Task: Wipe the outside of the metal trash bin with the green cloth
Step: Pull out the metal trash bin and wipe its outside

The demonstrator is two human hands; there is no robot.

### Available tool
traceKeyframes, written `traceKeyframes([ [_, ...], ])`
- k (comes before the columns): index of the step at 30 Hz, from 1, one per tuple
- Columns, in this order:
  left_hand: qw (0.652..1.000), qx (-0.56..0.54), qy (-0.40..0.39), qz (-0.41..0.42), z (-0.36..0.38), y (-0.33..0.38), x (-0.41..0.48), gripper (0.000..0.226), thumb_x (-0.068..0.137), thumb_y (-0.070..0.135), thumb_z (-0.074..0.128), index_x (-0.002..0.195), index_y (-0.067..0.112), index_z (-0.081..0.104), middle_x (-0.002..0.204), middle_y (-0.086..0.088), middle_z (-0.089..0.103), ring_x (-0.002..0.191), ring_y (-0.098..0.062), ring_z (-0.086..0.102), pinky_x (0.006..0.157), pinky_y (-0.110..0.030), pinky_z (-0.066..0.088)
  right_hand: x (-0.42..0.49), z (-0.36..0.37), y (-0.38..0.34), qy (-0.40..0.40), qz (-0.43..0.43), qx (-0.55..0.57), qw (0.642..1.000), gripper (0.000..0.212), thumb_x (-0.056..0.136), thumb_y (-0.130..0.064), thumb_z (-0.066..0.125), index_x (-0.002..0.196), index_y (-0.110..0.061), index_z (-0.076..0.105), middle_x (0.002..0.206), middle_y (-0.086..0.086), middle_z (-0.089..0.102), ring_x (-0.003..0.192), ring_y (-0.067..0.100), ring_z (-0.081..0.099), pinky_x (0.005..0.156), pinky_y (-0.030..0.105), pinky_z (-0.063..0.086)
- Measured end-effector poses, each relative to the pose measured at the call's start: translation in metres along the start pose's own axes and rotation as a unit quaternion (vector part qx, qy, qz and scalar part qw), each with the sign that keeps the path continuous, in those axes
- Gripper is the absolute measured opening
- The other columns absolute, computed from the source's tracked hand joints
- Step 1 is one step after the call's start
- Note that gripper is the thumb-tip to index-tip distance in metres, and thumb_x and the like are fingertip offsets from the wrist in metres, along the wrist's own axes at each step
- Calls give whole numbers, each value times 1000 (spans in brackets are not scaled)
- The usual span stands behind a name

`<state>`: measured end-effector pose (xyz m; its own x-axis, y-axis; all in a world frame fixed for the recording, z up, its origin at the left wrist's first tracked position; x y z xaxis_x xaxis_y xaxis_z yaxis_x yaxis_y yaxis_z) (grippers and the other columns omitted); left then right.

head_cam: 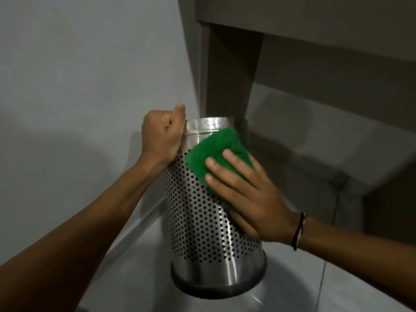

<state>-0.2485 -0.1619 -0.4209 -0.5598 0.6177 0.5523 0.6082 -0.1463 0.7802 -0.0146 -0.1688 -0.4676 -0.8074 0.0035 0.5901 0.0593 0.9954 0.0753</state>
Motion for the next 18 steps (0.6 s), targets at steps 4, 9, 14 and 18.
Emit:
traceKeyframes([
  [4,1000,11,10,-16,0,-2,0,65,104,34,52,45,13,35,43,-4,33,41,-17,31,45,-33,25,22,-14,35,-17,34,-3,999,51,114,-22,43,162,-5,44,174,20,36,166,43,26,131,64,29],
  [9,998,-20,41,-49,-11,-4,5,64,106,26,54,46,26,31,35,13,28,36,-6,24,41,-25,20,31,-19,19,-21,41,22,999,51,113,-15,36,159,2,48,172,24,38,166,46,26,132,67,27],
  [14,999,9,32,-44,-14,-6,5,64,104,33,54,46,24,28,36,12,26,39,-6,23,46,-28,20,-1,8,-31,-107,-169,-56,978,58,114,-31,21,159,-15,56,171,8,46,163,32,38,130,57,37],
  [18,996,46,57,-55,-12,-1,1,63,104,31,53,47,22,27,40,9,25,39,-9,25,48,-32,22,21,-8,11,-76,-26,-73,994,61,114,-36,21,163,-12,47,174,15,38,166,41,27,134,58,28],
])
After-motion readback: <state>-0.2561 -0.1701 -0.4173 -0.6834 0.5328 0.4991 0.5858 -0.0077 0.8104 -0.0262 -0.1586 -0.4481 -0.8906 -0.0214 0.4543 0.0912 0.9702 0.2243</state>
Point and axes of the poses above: each hand's wrist, its own x-axis towards the middle knuckle, its own z-axis out of the palm, y = z × x, the point moved 7 cm from there along x, towards the middle knuckle
